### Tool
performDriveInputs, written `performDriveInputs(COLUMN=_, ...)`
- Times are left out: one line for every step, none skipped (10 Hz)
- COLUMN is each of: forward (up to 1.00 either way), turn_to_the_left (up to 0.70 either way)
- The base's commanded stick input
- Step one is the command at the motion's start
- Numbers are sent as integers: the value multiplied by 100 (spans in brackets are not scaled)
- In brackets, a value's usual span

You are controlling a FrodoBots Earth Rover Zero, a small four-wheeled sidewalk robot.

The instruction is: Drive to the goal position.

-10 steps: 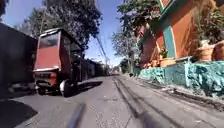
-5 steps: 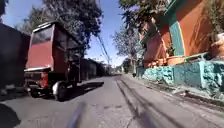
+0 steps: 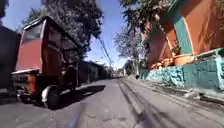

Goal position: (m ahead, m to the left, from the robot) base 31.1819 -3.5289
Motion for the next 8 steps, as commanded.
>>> performDriveInputs(forward=85, turn_to_the_left=0)
performDriveInputs(forward=85, turn_to_the_left=0)
performDriveInputs(forward=85, turn_to_the_left=0)
performDriveInputs(forward=85, turn_to_the_left=0)
performDriveInputs(forward=85, turn_to_the_left=0)
performDriveInputs(forward=85, turn_to_the_left=0)
performDriveInputs(forward=85, turn_to_the_left=0)
performDriveInputs(forward=85, turn_to_the_left=0)
